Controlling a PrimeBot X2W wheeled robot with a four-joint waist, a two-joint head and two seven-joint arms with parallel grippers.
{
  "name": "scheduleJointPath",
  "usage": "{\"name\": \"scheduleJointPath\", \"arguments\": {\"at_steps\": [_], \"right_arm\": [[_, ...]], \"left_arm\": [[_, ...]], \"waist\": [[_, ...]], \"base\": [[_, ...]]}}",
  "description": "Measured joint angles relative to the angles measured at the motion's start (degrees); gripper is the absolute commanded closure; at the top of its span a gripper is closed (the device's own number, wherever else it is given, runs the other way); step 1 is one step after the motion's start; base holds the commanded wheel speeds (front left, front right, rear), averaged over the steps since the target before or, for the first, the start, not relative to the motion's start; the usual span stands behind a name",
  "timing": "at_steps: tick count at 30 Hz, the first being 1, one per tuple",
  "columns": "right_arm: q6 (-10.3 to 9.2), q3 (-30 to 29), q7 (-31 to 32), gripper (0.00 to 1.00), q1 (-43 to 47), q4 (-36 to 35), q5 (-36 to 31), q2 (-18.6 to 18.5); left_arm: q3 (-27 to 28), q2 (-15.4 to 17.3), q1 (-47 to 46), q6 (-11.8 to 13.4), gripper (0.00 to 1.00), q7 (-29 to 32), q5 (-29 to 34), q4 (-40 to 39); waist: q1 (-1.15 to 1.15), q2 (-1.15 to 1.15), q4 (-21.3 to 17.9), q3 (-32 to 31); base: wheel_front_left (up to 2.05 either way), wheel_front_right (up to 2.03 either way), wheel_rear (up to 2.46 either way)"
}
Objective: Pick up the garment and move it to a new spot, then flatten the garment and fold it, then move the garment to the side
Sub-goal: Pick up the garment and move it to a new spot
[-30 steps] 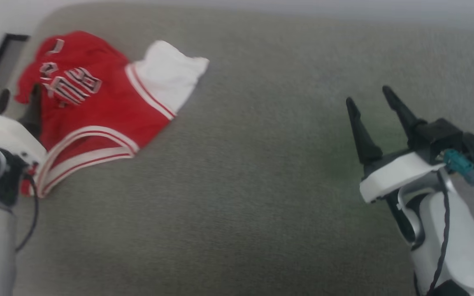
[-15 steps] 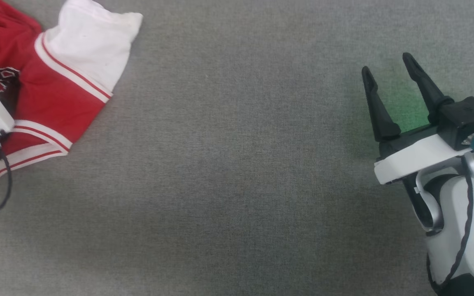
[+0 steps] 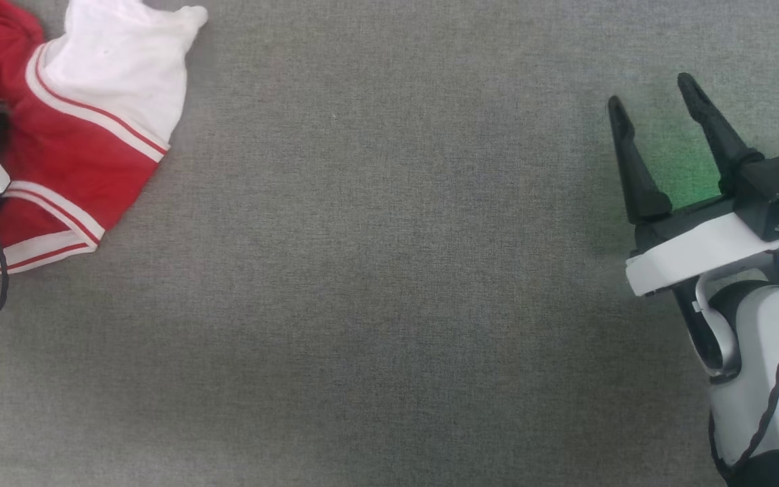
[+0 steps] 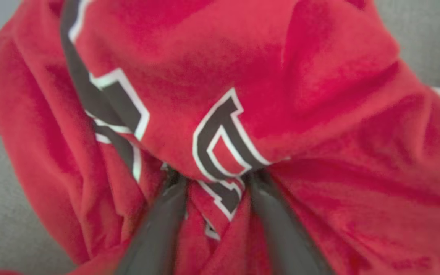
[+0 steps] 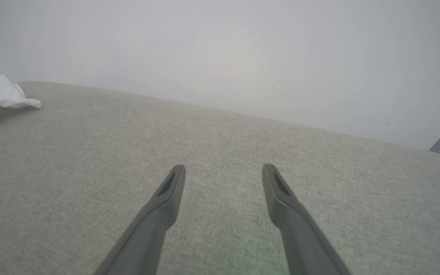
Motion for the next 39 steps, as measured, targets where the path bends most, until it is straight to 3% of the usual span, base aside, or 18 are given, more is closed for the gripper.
{"name": "scheduleJointPath", "arguments": {"at_steps": [9,17,30,39], "right_arm": [[0.00,-1.62,-1.40,0.00,0.70,1.69,0.19,0.66],[0.00,-3.30,-2.58,0.00,2.30,3.41,0.76,1.45],[0.00,-4.93,-4.08,0.00,4.39,5.11,1.40,2.90],[0.00,-6.47,-5.56,0.00,4.55,5.76,1.79,3.91]], "left_arm": [[-3.46,0.69,-0.47,-0.79,1.00,-5.48,1.11,-0.76],[-8.66,2.71,-2.52,-0.98,1.00,-4.54,0.44,-8.92],[-13.44,7.93,-3.65,-0.34,1.00,7.12,-2.16,-31.90],[-14.26,9.87,2.13,5.54,1.00,17.90,-2.77,-53.56]], "waist": [[0.00,-0.01,0.74,-4.04],[0.00,-0.01,1.95,-8.64],[0.00,0.00,2.97,-15.54],[0.00,-0.01,0.05,-17.14]], "base": [[0.00,0.00,0.00],[0.00,0.00,0.00],[0.00,0.00,0.00],[0.00,0.00,0.00]]}}
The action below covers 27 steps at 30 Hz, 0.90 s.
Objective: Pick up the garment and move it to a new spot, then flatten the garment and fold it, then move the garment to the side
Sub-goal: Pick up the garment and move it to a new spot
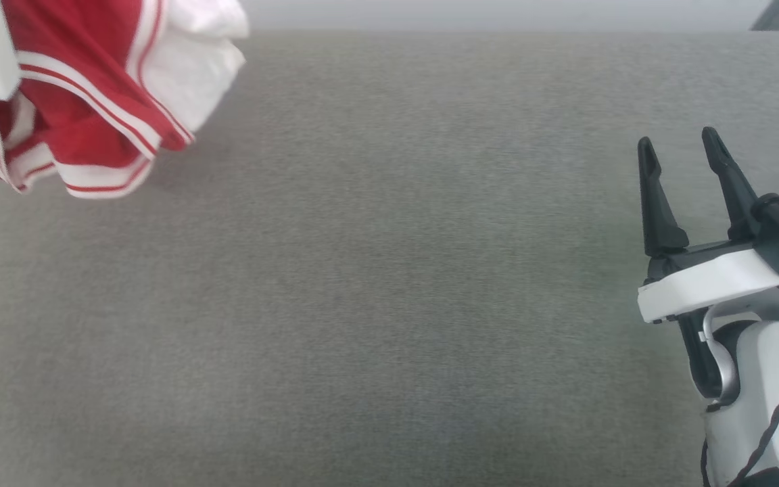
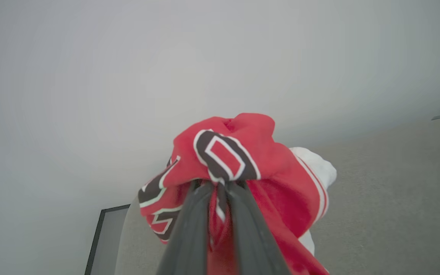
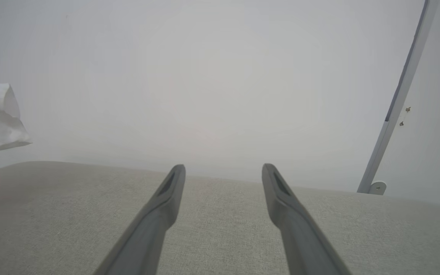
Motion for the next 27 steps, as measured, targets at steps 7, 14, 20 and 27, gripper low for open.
{"name": "scheduleJointPath", "arguments": {"at_steps": [7,14,20,27], "right_arm": [[0.00,-2.11,-0.96,0.00,-0.02,0.70,-0.01,0.21],[0.00,-4.59,-2.35,0.00,0.04,1.67,-0.12,0.64],[0.00,-5.70,-3.53,0.00,0.44,2.86,-0.09,1.56],[0.00,-5.41,-4.77,0.00,1.38,5.48,0.51,2.35]], "left_arm": [[-1.56,-0.14,3.78,3.92,1.00,6.48,-0.49,-13.74],[-4.95,-1.87,4.67,6.75,1.00,11.39,0.32,-22.04],[-8.61,-4.10,5.72,8.59,1.00,15.02,0.79,-25.66],[-12.71,-6.34,10.49,9.94,1.00,17.15,0.65,-25.26]], "waist": [[0.00,0.00,-4.30,-0.32],[0.00,0.00,-9.56,-0.12],[0.00,0.00,-13.92,0.44],[0.00,0.00,-17.10,1.81]], "base": [[0.00,0.00,0.00],[0.00,0.00,0.00],[0.00,0.00,0.00],[0.00,0.00,0.00]]}}
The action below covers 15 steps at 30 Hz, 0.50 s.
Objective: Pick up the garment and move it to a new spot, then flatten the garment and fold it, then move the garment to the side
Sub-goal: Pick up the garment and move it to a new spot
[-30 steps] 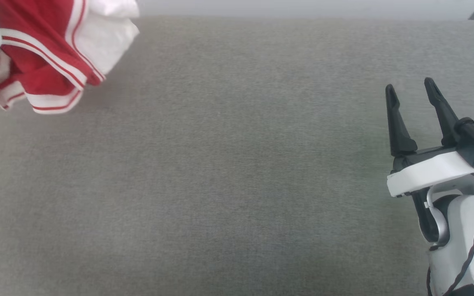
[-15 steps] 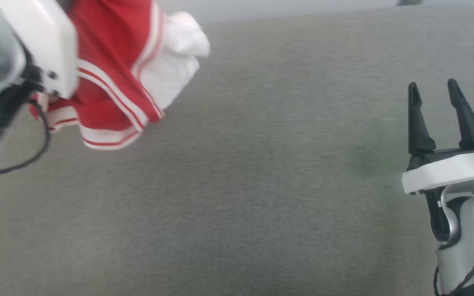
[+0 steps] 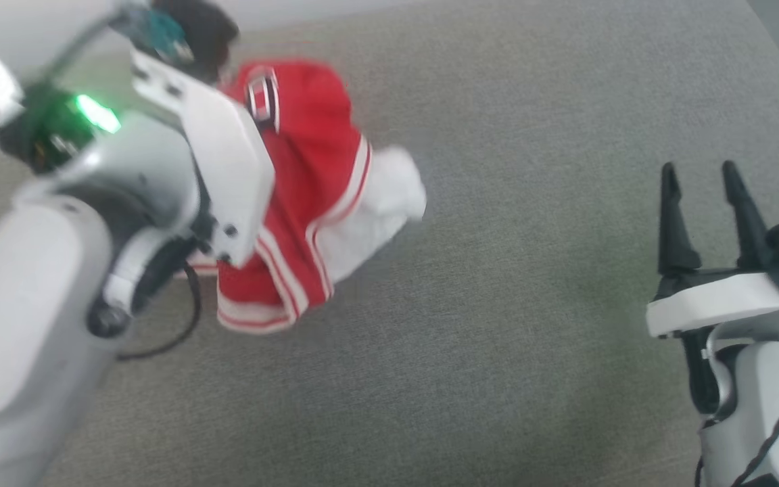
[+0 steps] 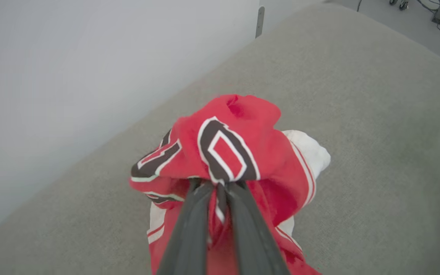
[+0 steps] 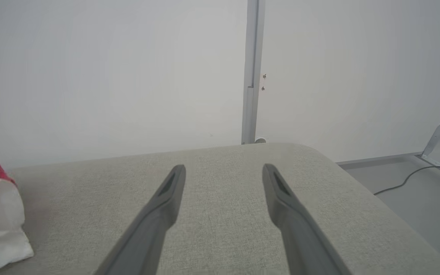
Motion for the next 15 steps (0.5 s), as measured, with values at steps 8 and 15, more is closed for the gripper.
{"name": "scheduleJointPath", "arguments": {"at_steps": [8,15], "right_arm": [[0.00,2.99,-1.22,0.00,-0.14,3.66,1.19,0.44],[0.00,5.41,-2.01,0.00,-1.24,5.53,2.66,0.56]], "left_arm": [[-3.11,-1.12,6.25,-1.34,1.00,-1.82,-1.14,9.03],[-4.86,-2.34,8.13,-3.86,1.00,-4.70,-1.65,20.38]], "waist": [[0.00,0.00,-1.38,1.69],[0.00,0.00,-2.15,2.56]], "base": [[0.00,0.00,0.00],[0.00,0.00,0.00]]}}
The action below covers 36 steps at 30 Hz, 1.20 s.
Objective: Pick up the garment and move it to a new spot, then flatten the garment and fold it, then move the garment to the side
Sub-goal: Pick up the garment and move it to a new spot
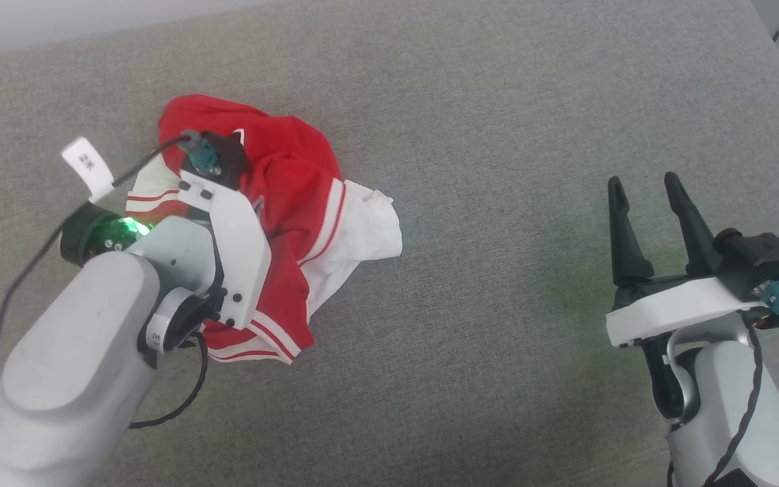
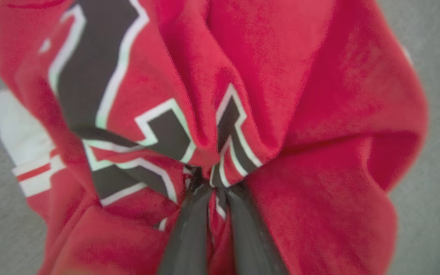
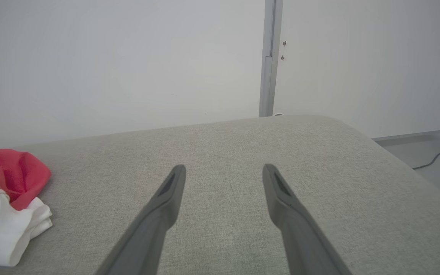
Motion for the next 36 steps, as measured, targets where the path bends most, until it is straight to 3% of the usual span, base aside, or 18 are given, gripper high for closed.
{"name": "scheduleJointPath", "arguments": {"at_steps": [6,7,8,9,10,15,22,36], "right_arm": [[0.00,1.31,-0.31,0.00,-0.77,0.89,0.56,0.01],[0.00,1.35,-0.33,0.00,-0.89,0.98,0.56,0.01],[0.00,1.32,-0.37,0.00,-0.99,1.07,0.55,0.01],[0.00,1.24,-0.38,0.00,-1.03,1.18,0.48,0.01],[0.00,1.13,-0.38,0.00,-1.03,1.32,0.37,0.01],[0.00,0.23,-0.47,0.00,-0.73,1.71,-0.38,0.02],[0.00,-0.77,-0.48,0.00,0.59,1.48,-1.64,-0.02],[0.00,-2.46,1.29,0.00,4.20,0.09,-2.59,-1.11]], "left_arm": [[0.35,-2.54,-0.83,-2.43,1.00,-4.19,-1.57,9.27],[0.49,-2.78,-1.15,-2.85,0.93,-4.74,-2.18,10.24],[0.49,-2.91,-1.53,-3.33,0.66,-5.41,-2.18,11.12],[0.65,-3.27,-1.79,-3.53,0.51,-5.97,-2.31,11.87],[0.74,-3.67,-1.99,-3.97,0.00,-6.54,-2.57,12.55],[1.70,-3.85,-3.03,-5.47,0.00,-10.07,-3.02,13.68],[3.91,-2.44,-2.63,-7.59,0.00,-17.13,-3.60,9.38],[13.00,3.20,10.37,-6.84,0.00,-36.13,-4.46,0.04]], "waist": [[0.00,0.00,-0.09,0.29],[0.00,0.00,-0.03,0.22],[0.00,0.00,0.08,0.13],[0.00,0.00,0.23,-0.03],[0.00,0.00,0.44,-0.24],[0.00,0.00,1.85,-1.96],[0.00,0.00,4.79,-5.31],[0.00,0.00,10.03,-11.68]], "base": [[0.00,0.00,0.00],[0.00,0.00,0.00],[0.00,0.00,0.00],[0.00,0.00,0.00],[0.00,0.00,0.00],[0.00,0.00,0.00],[0.00,0.00,0.00],[0.00,0.00,0.00]]}}
